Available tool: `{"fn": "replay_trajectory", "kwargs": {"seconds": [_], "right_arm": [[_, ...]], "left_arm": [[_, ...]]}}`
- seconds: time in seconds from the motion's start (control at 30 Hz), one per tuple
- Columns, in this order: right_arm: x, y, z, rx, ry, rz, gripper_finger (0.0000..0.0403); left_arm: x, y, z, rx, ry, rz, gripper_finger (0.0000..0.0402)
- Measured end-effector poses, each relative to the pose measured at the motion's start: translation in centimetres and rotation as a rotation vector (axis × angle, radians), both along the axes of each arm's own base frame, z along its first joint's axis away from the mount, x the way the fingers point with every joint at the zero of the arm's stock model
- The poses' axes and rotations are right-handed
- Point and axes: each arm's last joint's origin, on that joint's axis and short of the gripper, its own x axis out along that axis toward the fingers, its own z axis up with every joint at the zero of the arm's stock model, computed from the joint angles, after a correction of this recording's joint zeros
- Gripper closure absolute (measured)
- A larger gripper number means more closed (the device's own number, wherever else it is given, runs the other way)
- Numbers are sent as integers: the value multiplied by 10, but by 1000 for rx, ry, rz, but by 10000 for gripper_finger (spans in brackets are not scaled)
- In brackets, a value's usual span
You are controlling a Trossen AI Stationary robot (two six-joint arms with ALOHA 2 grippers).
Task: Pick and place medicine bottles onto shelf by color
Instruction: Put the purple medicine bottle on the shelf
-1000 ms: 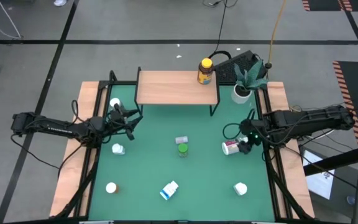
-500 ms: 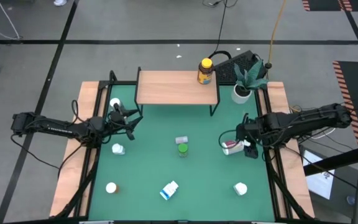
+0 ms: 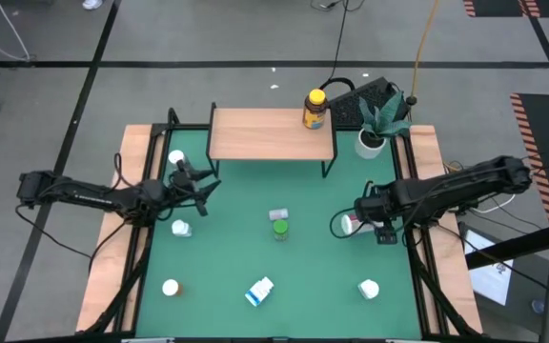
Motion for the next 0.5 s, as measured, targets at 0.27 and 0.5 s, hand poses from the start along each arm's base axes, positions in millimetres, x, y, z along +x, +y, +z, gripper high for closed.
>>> {"fn": "replay_trajectory", "kwargs": {"seconds": [0.27, 0.5], "right_arm": [[9, 0, -10, -35, 33, -40, 115], [17, 1, -23, -48, 104, -80, 115]], "left_arm": [[3, 0, -1, -3, -4, 0, 217], [4, 0, -1, -3, -10, 0, 217]]}}
